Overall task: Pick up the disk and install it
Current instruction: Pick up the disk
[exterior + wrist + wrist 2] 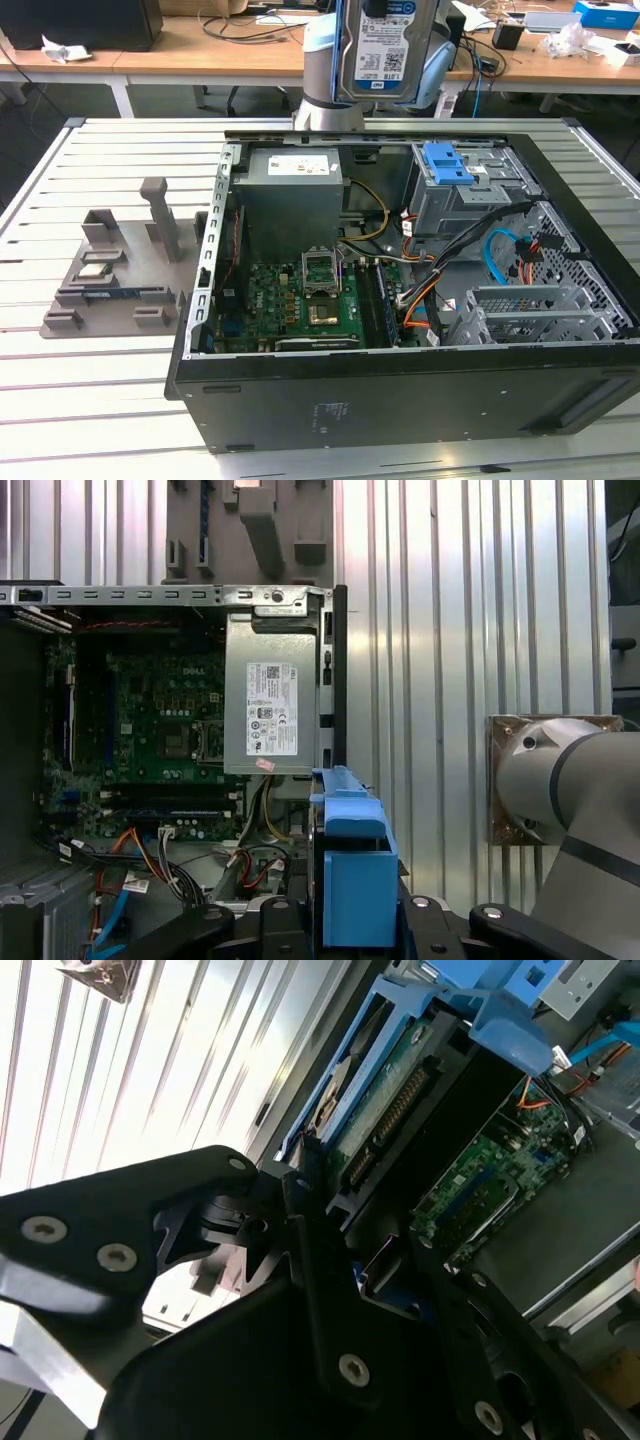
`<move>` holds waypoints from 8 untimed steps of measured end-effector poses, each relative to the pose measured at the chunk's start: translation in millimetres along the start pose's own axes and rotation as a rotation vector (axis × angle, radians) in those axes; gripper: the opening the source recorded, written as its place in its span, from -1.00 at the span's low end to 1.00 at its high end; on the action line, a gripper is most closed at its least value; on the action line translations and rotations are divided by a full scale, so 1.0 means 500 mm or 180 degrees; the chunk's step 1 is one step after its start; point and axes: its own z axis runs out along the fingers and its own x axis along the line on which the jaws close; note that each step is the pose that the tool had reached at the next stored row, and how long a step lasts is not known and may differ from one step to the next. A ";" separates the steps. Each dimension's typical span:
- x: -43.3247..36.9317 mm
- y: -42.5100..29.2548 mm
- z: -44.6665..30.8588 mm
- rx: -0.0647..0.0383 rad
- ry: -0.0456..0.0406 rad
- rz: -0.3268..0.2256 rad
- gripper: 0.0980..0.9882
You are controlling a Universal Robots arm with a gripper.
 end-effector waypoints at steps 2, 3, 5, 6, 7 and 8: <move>0.012 0.000 0.001 0.0000 0.0000 0.0000 -0.39; 0.019 0.000 0.001 0.0000 0.0000 0.0000 -0.39; 0.031 -0.001 0.002 0.0000 0.0000 0.0000 -0.39; 0.040 -0.001 0.002 0.0000 0.0000 0.0000 -0.39; 0.048 -0.001 0.002 0.0000 0.0000 0.0000 -0.39; 0.054 -0.001 0.002 0.0000 0.0000 0.0000 -0.39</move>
